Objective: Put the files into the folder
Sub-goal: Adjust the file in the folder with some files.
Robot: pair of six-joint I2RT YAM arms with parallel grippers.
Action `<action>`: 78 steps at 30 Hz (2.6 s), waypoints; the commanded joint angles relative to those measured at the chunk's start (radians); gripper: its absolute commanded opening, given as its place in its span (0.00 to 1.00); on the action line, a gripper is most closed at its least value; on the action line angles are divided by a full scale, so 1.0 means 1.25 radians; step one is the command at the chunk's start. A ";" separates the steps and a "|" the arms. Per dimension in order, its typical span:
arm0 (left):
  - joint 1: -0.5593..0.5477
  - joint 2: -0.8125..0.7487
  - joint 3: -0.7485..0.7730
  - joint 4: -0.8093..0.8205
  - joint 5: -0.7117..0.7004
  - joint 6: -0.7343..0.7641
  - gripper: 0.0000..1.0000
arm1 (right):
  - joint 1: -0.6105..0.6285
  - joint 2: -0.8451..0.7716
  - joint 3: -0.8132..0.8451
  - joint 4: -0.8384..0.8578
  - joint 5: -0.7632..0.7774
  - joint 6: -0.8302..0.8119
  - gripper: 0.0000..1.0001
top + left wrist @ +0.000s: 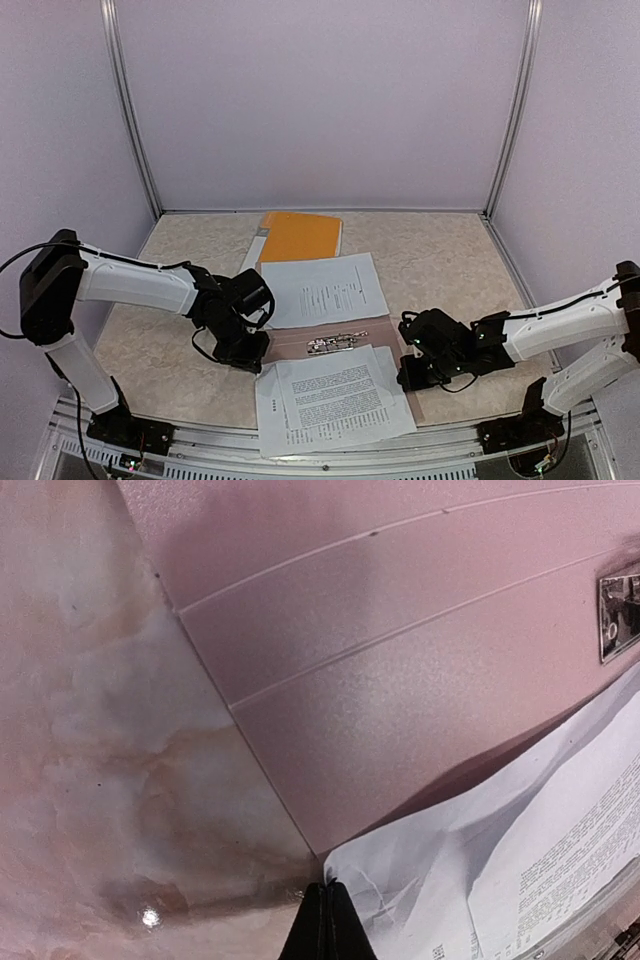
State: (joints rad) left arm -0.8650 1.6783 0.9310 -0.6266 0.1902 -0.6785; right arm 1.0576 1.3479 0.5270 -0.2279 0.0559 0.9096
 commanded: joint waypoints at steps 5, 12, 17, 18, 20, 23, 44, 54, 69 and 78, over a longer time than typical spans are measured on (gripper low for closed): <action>0.005 -0.023 0.023 -0.026 -0.027 0.010 0.00 | -0.007 0.011 0.021 -0.010 0.005 -0.010 0.00; 0.005 -0.033 0.030 -0.028 -0.034 -0.002 0.00 | -0.007 -0.003 0.032 -0.036 0.023 -0.015 0.00; 0.005 -0.031 0.043 -0.029 -0.037 -0.003 0.00 | -0.013 -0.005 0.039 -0.042 0.027 -0.024 0.00; 0.005 -0.029 0.046 -0.027 -0.036 -0.001 0.00 | -0.014 -0.005 0.040 -0.043 0.028 -0.026 0.00; 0.006 -0.022 0.052 -0.023 -0.033 0.001 0.00 | -0.017 -0.006 0.040 -0.046 0.031 -0.028 0.00; 0.006 -0.008 0.062 -0.016 -0.032 0.007 0.00 | -0.022 -0.007 0.039 -0.048 0.034 -0.030 0.00; 0.022 0.045 0.096 -0.012 -0.023 0.035 0.00 | -0.061 0.008 0.050 -0.048 0.027 -0.073 0.00; 0.032 0.050 0.103 -0.012 -0.021 0.042 0.00 | -0.067 0.019 0.058 -0.047 0.025 -0.082 0.00; 0.039 0.061 0.112 -0.005 -0.017 0.048 0.00 | -0.074 0.026 0.060 -0.048 0.022 -0.087 0.00; 0.039 0.063 0.115 -0.009 -0.013 0.051 0.00 | -0.075 0.032 0.063 -0.043 0.019 -0.090 0.00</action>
State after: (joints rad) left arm -0.8246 1.7462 1.0557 -0.6418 0.1616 -0.6266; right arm 0.9722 1.3743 0.5816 -0.2821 0.0822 0.8043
